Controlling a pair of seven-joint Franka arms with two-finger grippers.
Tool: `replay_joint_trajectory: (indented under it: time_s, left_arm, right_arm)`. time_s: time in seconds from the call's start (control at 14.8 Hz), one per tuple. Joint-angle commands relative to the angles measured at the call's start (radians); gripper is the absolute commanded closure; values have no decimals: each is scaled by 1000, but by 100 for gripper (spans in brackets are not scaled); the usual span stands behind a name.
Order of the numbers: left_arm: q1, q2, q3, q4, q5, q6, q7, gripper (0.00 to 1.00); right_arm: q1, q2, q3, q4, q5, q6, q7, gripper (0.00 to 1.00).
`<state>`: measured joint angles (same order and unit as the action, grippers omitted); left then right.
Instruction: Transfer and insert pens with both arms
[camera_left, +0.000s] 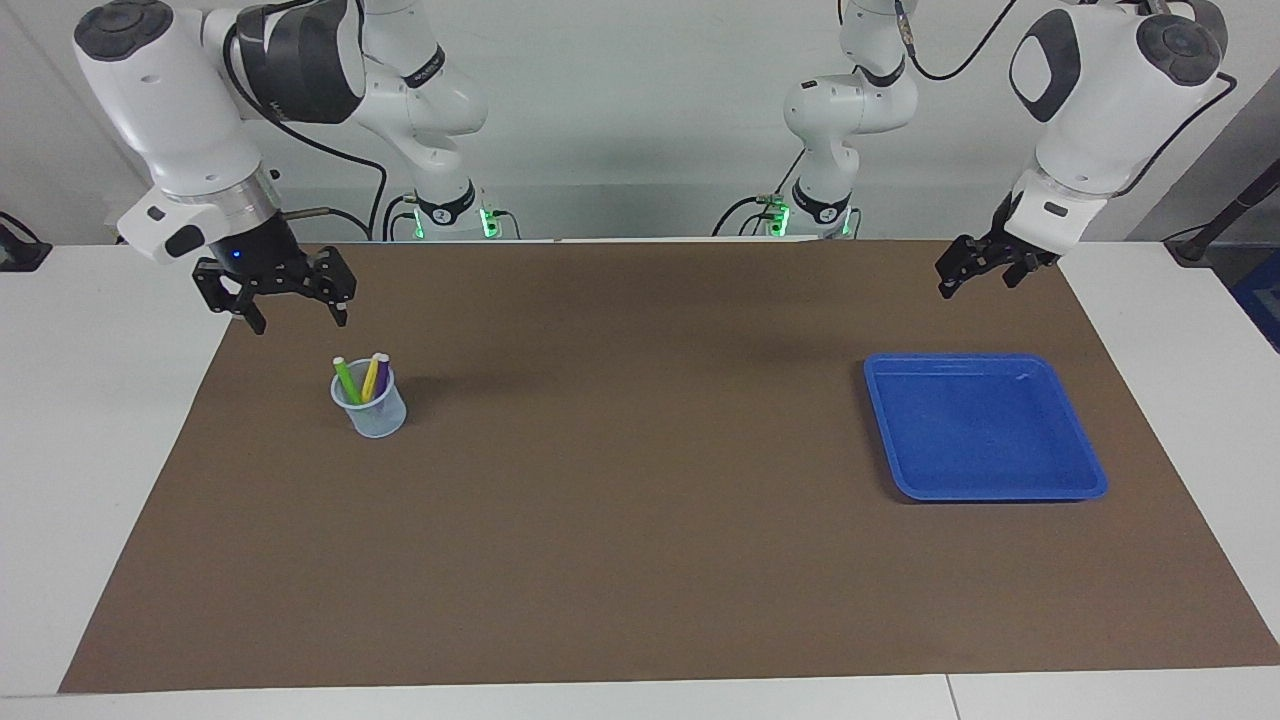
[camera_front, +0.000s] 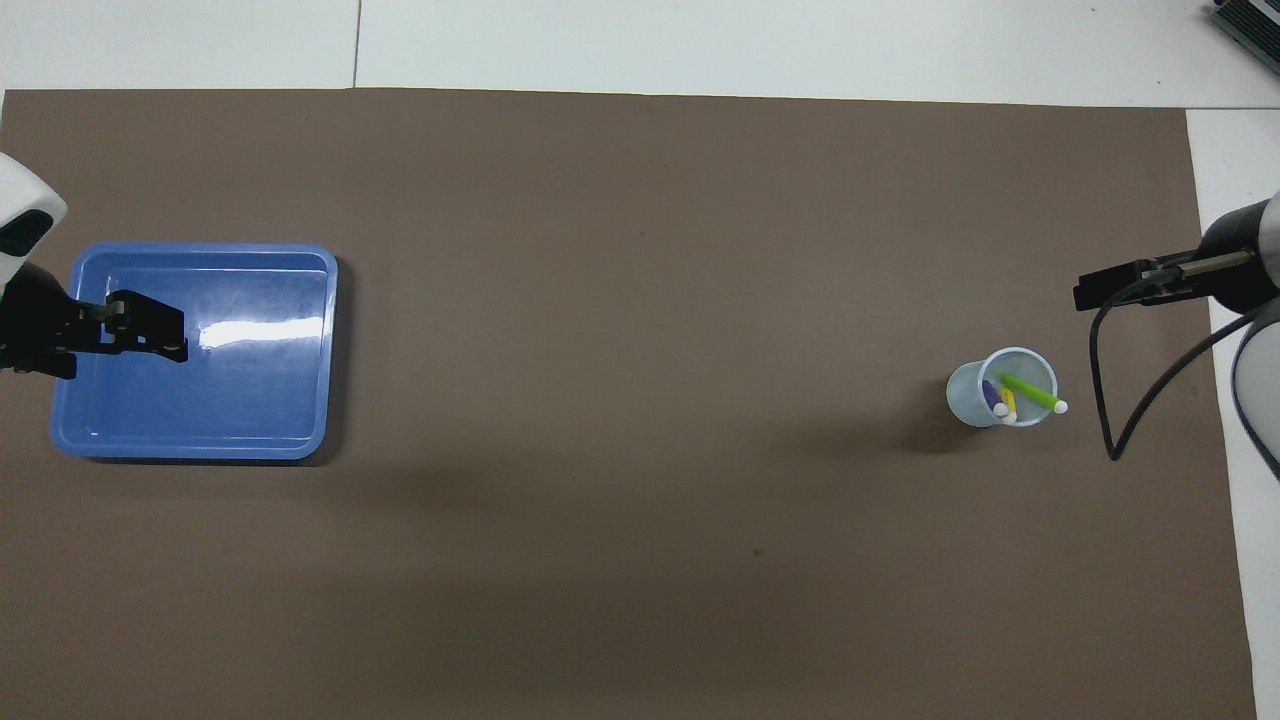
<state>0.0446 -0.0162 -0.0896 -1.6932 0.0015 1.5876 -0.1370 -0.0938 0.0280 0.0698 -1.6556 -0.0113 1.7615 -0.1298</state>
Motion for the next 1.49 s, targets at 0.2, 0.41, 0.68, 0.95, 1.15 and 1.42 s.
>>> replay_joint_trajectory:
  time_s: [0.2, 0.41, 0.68, 0.95, 1.15, 1.42]
  left_arm:
    - [0, -13, 1, -2, -3, -17, 3, 0]
    - [0, -13, 1, -2, -3, -17, 3, 0]
    - [0, -13, 1, -2, -3, -17, 3, 0]
    - [0, -13, 1, -2, -3, -17, 3, 0]
    - [0, -13, 1, -2, -3, -17, 3, 0]
    - [0, -13, 1, -2, -3, -17, 3, 0]
  right_arm:
    - [6, -7, -8, 54, 16, -43, 15, 0]
    - [45, -22, -60, 54, 17, -76, 12, 0]
    - [51, -39, -81, 54, 24, -137, 12, 0]
    - [51, -60, -81, 54, 22, -175, 10, 0]
    - [51, -76, -81, 54, 22, -204, 12, 0]
    - [52, -77, -81, 54, 4, -227, 12, 0]
